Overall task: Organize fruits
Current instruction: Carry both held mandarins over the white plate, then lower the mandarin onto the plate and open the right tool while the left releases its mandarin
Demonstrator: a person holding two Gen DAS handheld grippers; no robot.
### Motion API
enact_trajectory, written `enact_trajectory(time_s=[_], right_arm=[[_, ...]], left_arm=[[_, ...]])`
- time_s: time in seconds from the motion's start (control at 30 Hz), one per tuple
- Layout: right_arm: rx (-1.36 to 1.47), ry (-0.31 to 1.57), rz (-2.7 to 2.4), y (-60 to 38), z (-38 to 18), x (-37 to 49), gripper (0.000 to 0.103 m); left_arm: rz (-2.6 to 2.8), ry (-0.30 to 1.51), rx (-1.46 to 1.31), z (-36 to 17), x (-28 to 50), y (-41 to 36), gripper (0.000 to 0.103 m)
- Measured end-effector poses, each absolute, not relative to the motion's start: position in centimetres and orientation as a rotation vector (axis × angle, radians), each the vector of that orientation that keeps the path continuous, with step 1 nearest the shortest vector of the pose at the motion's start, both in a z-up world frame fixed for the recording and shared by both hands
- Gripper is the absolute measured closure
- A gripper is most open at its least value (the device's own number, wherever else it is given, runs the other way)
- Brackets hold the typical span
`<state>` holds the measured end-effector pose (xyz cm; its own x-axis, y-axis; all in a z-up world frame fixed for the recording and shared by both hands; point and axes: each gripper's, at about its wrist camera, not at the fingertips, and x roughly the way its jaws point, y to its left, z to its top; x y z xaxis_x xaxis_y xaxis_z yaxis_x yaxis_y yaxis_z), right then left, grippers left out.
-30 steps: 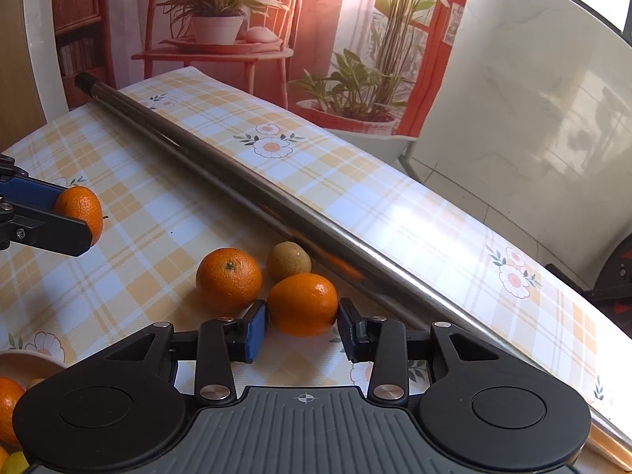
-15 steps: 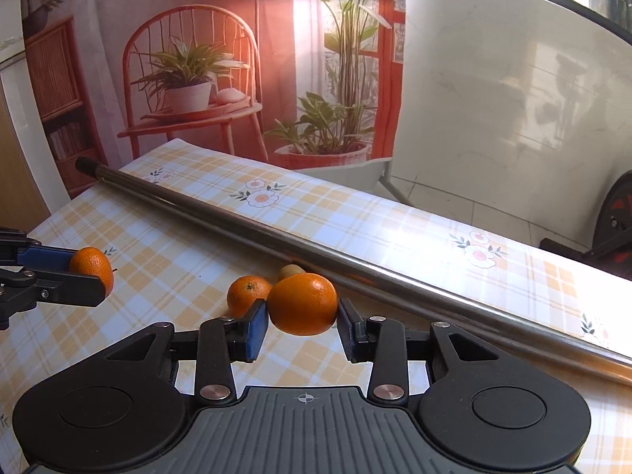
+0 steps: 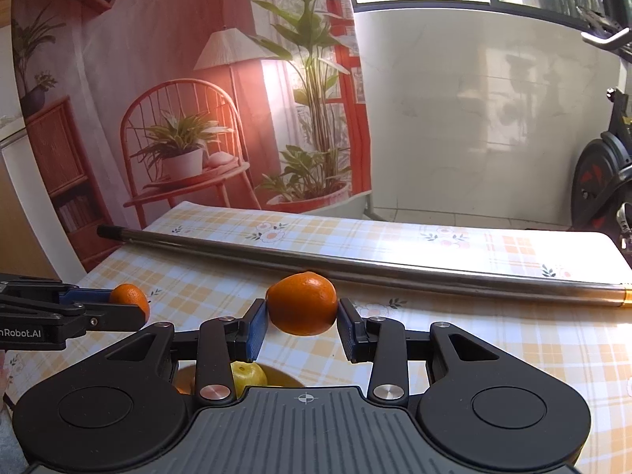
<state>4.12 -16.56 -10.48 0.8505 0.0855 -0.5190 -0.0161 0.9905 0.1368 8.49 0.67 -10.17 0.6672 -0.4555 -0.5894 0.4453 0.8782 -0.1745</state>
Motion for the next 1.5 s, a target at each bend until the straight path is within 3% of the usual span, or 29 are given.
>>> enact_trajectory(time_s=[0.7,1.5], right_arm=[[0.039,0.535,0.106,-12.4,-11.8,-4.5,0.068],[0.155,0.743,0.198,-12.5,-15.2,-5.9,0.068]], left_arm=[[-0.559,0.795,0.03,-11.9,2.9,0.7,0.067],[-0.534,0.929,0.063,-14.9,2.4,-0.1,0.067]])
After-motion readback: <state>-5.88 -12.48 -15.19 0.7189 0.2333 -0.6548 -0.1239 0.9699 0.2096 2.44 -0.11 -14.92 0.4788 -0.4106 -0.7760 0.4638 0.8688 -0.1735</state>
